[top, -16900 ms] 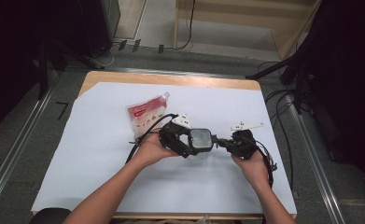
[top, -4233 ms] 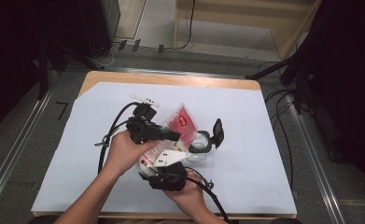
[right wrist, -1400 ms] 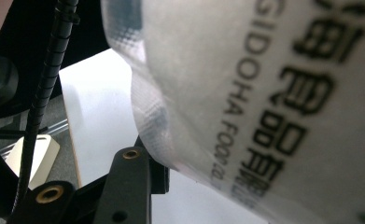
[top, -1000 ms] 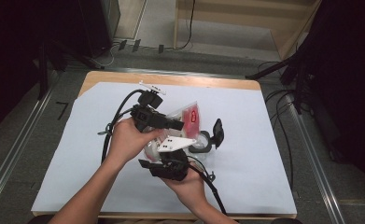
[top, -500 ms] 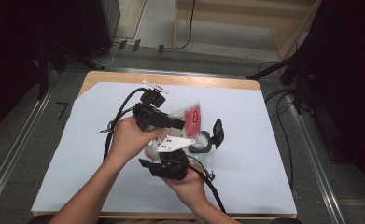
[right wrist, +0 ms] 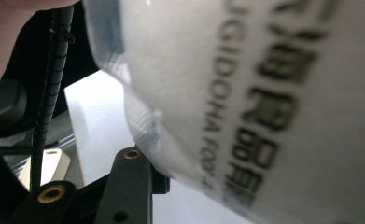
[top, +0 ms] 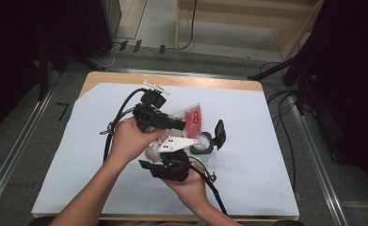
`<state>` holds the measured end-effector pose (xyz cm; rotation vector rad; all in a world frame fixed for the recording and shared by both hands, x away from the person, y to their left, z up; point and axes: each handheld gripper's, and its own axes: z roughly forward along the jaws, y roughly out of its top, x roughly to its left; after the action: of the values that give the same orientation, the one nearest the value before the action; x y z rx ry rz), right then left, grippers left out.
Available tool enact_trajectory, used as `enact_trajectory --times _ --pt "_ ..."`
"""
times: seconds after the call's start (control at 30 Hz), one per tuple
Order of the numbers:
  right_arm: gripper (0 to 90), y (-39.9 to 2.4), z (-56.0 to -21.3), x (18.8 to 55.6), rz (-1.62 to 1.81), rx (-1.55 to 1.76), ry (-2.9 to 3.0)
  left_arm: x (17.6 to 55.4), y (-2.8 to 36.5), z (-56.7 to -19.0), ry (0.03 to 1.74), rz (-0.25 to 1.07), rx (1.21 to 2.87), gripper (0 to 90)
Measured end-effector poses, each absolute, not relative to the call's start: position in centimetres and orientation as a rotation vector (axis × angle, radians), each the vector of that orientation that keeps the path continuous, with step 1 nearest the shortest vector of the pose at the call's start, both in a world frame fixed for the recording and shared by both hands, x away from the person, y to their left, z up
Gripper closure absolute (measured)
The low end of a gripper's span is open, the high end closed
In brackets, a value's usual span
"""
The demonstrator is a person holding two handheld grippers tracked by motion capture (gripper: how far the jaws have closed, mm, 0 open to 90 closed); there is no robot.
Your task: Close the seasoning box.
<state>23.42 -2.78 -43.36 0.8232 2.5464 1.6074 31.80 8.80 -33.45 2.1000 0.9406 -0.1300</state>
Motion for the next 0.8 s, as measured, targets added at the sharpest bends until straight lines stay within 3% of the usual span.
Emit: enact_trajectory --times 0.8 --pt "64.0 -2.85 -43.38 23.52 1.614 0.811 2.541 32.33 8.32 -33.25 0.96 -0.186 2.102 71.4"
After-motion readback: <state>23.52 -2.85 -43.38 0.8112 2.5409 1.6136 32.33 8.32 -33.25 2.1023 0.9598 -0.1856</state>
